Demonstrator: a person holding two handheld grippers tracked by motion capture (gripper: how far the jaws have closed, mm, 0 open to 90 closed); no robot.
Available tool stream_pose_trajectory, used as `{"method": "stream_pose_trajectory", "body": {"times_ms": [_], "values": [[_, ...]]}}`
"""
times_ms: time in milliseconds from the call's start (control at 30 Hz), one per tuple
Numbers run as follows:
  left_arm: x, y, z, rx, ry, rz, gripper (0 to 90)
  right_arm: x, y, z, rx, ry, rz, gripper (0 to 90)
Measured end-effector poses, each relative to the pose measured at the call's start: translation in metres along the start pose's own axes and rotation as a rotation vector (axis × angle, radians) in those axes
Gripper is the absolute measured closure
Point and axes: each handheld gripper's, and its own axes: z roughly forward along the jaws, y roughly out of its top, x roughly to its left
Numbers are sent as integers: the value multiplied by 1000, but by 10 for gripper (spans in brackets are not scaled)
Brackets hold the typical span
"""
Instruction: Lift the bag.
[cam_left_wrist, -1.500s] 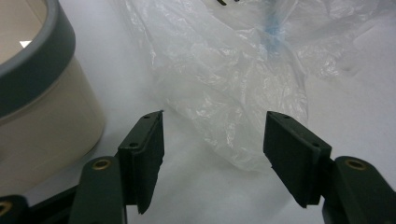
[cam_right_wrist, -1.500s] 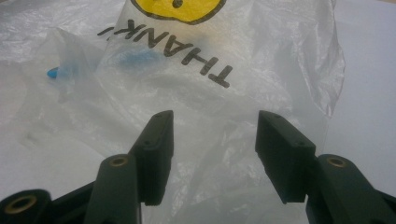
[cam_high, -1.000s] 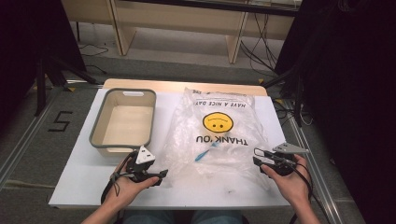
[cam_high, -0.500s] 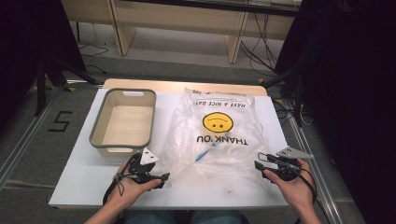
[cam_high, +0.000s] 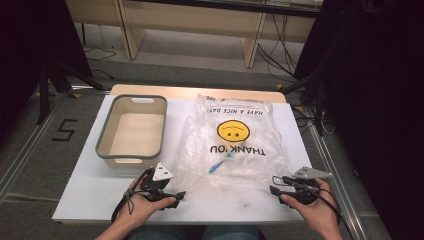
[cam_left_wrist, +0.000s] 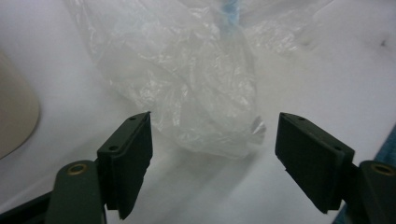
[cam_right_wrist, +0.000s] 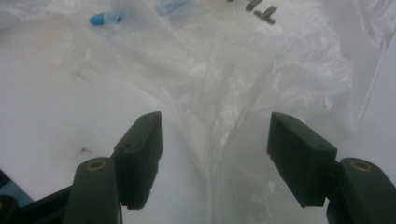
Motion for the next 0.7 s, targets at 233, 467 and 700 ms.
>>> {"method": "stream_pose_trajectory", "body": {"times_ms": [233,467,700], "values": [[-2,-3,13,37,11,25,385,4,-12,11,131,17,-69,418],[-2,-4,20,74,-11,46,474,-2,-18,16,190,-2,-74,505],[-3,-3,20,93,4,90,536,-5,-19,16,198,-15,-70,589]]}}
